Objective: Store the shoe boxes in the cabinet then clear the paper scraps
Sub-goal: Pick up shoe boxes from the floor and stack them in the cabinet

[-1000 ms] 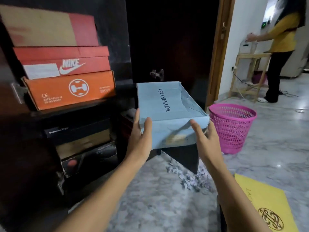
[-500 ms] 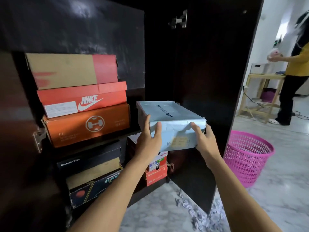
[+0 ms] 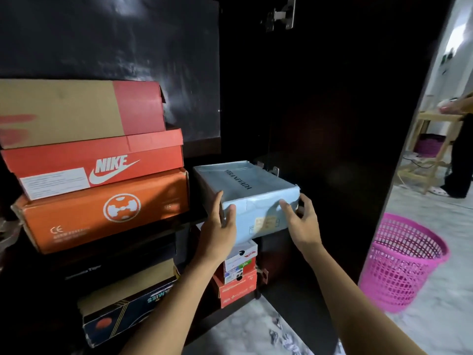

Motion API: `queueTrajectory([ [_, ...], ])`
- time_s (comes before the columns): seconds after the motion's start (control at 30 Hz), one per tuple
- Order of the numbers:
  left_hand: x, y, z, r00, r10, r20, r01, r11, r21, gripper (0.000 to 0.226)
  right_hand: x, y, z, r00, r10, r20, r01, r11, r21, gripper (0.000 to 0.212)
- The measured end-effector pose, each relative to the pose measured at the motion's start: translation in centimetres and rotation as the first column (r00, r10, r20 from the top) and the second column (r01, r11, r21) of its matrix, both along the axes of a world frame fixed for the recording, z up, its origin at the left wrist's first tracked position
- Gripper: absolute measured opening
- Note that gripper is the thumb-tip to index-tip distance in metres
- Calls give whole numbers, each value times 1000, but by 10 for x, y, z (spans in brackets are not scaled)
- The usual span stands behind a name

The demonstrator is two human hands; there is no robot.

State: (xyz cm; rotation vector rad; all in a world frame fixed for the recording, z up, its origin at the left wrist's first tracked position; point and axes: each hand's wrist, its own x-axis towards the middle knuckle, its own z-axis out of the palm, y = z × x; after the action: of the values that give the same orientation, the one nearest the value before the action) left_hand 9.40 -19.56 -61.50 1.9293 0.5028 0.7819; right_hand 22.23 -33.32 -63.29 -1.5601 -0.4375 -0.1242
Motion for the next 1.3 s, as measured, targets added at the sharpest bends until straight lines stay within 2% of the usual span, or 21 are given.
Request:
queueTrajectory([
  [0.1, 26, 21, -16, 1000, 16, -22, -16, 1000, 27, 50, 28, 18, -13, 998, -27, -64, 28, 999, 20, 55],
  [0.17, 40, 35, -23, 999, 50, -10, -49, 996, 70, 50, 39, 32, -22, 996, -80, -46, 80, 997, -7, 58],
  [0.3, 61, 59, -28, 988, 117, 100, -131, 980, 147, 50, 39, 60, -35, 941, -261, 213, 281, 957, -68, 53],
  [0.4, 75, 74, -29, 986, 106, 132, -122, 985, 123, 52, 45, 84, -39, 935, -170, 310, 228, 960, -161, 44],
  [0.5, 91, 93, -24, 989, 103, 106, -114, 988, 103, 54, 60, 110, -37, 964, -31, 266, 100, 963, -251, 49],
  [0.7, 105, 122, -9, 983, 182, 11, -182, 972, 149, 52, 75, 139, -27, 970, 104, 221, -34, 953, -300, 58],
  [0.83, 103, 121, -6, 985, 172, -19, -167, 974, 154, 55, 80, 135, -20, 971, 117, 210, -38, 936, -349, 58],
  [1.03, 89, 102, 9, 983, 41, -178, -44, 999, -13, 86, 69, 102, 0, 971, 117, 207, -16, 902, -432, 49],
  [1.3, 27, 40, 23, 978, -29, -209, 48, 995, 85, 67, 11, 28, 3, 975, 53, 217, 59, 877, -477, 46],
])
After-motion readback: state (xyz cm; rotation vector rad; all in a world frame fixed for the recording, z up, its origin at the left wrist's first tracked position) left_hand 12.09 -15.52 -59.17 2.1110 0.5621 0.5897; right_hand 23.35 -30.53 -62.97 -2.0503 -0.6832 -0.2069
